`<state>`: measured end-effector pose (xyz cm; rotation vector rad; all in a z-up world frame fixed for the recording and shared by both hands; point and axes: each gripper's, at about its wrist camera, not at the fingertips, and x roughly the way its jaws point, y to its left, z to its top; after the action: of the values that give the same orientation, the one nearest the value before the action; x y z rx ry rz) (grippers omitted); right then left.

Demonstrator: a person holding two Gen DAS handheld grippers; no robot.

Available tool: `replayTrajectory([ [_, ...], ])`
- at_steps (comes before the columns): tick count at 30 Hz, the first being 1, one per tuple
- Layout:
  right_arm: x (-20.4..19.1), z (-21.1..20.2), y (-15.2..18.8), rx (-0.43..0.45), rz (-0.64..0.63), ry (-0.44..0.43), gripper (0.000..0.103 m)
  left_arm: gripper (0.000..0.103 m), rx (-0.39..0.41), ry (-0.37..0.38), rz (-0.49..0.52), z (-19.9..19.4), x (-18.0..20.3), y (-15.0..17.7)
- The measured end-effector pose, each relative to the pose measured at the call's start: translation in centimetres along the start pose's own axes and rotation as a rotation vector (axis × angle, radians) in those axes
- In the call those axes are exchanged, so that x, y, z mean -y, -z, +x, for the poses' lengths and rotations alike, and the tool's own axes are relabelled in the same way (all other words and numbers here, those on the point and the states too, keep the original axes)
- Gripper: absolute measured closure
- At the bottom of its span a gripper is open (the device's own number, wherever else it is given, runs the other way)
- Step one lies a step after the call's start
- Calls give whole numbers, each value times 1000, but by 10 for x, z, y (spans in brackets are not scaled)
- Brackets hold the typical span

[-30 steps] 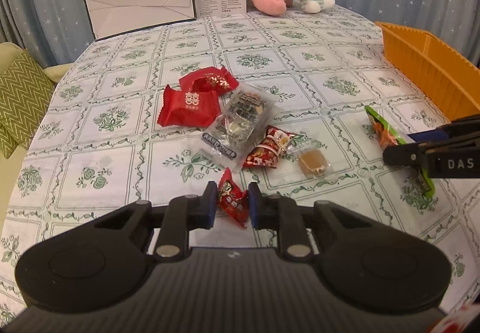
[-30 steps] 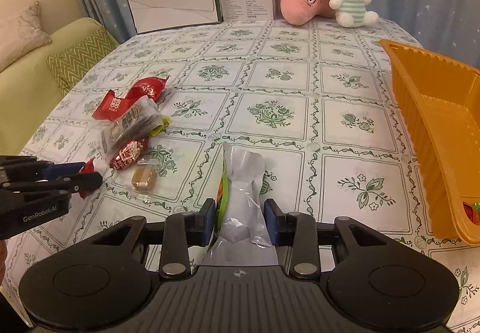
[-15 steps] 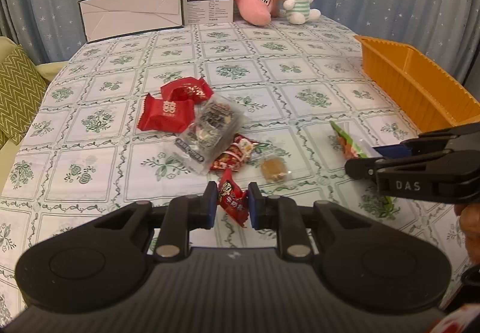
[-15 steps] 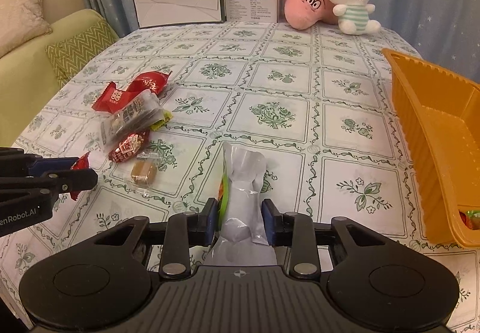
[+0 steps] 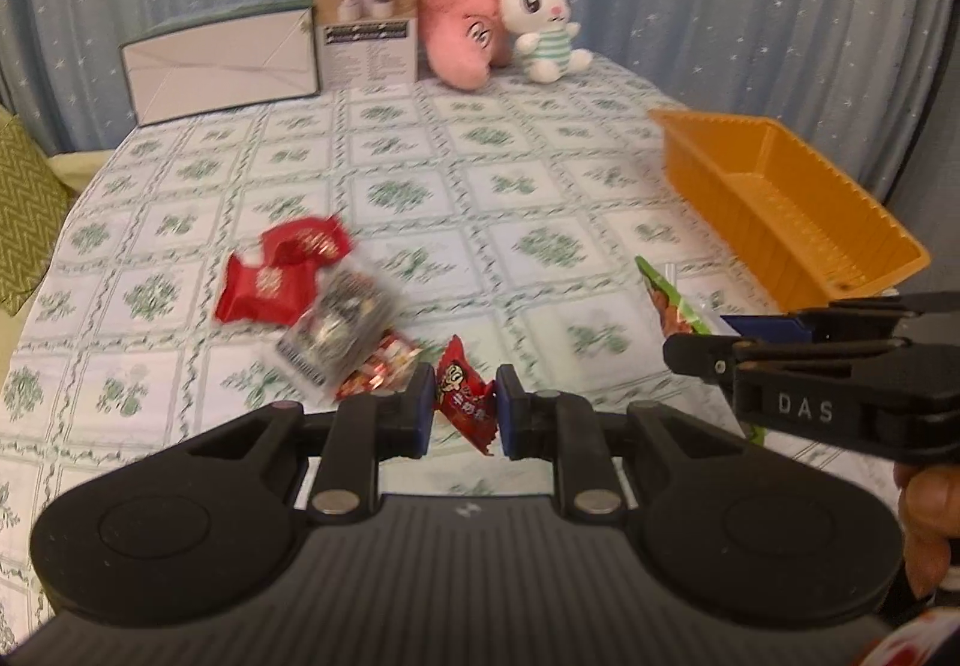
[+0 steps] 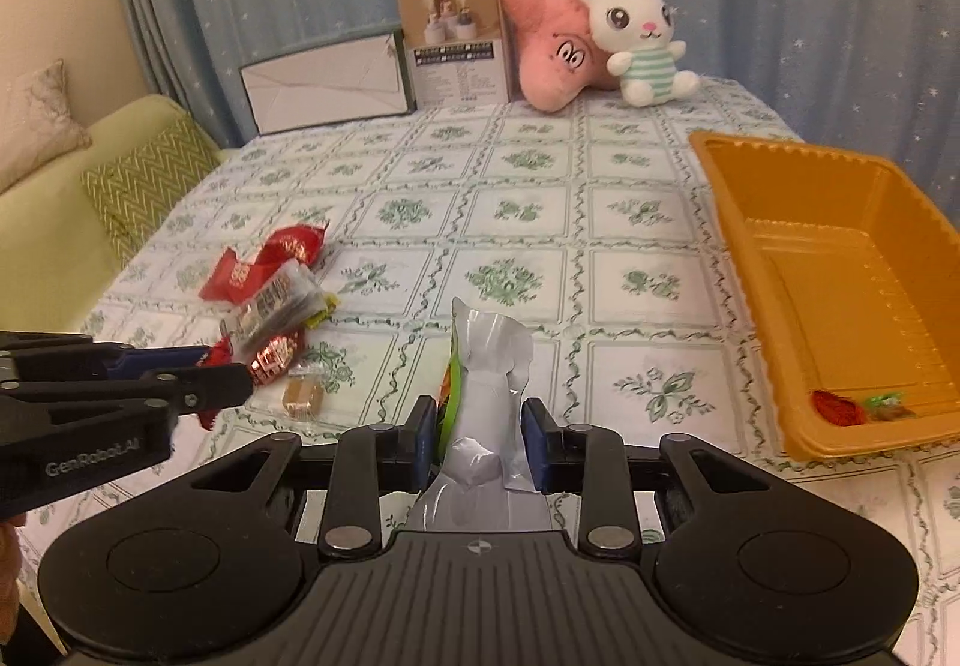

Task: Organize snacks
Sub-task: 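Carry the red packet and foil bag to the orange tray and release both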

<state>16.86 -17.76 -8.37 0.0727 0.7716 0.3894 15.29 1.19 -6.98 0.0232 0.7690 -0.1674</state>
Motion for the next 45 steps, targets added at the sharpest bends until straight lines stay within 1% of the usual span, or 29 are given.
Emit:
replayTrajectory([
  [3, 7, -19, -10, 23, 29, 15, 72, 84, 16, 23, 19, -4, 15, -13],
  [7, 25, -44, -28, 47, 70, 51, 72, 84, 40, 68, 62, -6, 43, -33],
  [15, 81, -88, -53, 106, 105, 156, 72, 84, 87, 181, 129, -2, 108, -73],
  [19, 115, -102, -56, 122, 123, 196, 72, 84, 96, 251, 151, 8, 144, -90],
  [22, 141, -104, -54, 120, 141, 224, 72, 84, 90, 294, 172, 20, 169, -98],
  [25, 164, -105, -49, 110, 166, 242, 72, 84, 79, 327, 196, 36, 190, -103],
  [28, 181, -103, -45, 104, 185, 252, 72, 84, 64, 341, 221, 54, 207, -104],
  [32, 199, -96, -39, 93, 208, 266, 72, 84, 36, 348, 237, 76, 219, -103],
  [37, 214, -90, -34, 81, 232, 270, 72, 83, 11, 347, 239, 93, 222, -99],
  [39, 216, -87, -33, 77, 237, 270, 72, 77, 1, 351, 232, 98, 222, -99],
  [41, 218, -85, -33, 76, 236, 270, 72, 68, -8, 349, 217, 103, 219, -101],
  [45, 217, -82, -33, 74, 234, 265, 72, 63, -4, 334, 211, 101, 210, -99],
])
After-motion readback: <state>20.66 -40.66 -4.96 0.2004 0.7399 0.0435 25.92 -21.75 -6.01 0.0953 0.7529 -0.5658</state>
